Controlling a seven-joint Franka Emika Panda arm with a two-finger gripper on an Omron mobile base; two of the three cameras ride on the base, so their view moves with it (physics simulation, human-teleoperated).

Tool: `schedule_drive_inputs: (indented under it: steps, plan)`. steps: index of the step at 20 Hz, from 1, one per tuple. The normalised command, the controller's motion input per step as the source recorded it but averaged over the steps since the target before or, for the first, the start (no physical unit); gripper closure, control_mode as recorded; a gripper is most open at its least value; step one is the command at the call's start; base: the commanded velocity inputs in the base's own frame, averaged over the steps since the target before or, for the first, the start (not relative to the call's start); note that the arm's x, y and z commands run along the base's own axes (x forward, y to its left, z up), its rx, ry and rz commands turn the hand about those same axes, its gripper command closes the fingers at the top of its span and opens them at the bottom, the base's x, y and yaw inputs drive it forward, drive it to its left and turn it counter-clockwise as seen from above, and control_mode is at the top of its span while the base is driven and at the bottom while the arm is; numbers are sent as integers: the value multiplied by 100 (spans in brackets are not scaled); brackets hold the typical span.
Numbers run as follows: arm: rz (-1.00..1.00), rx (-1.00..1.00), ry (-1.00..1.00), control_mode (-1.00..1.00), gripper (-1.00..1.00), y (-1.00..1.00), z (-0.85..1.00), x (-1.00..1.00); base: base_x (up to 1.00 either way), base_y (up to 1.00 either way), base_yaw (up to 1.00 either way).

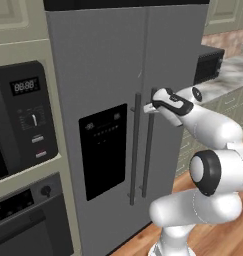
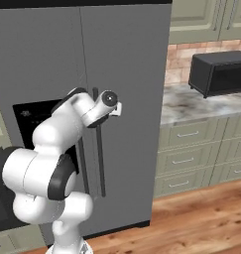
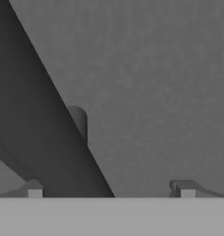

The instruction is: Open the fridge, remove the pear, broccoli, and shrimp, and place them on any counter.

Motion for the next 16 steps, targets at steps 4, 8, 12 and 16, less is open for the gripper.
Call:
schedule_drive_inputs:
  steps: [4, 8, 12, 16]
  plan:
    - [0, 4, -5, -100, 100, 43, -31, 22, 0, 0, 0]
    - [-2, 0, -13, -100, 100, 6, -3, 13, 0, 0, 0]
    - [-7, 0, -10, -100, 100, -55, 7, -36, 0, 0, 0]
    - [-9, 5, -8, -100, 100, -99, 16, -91, 0, 0, 0]
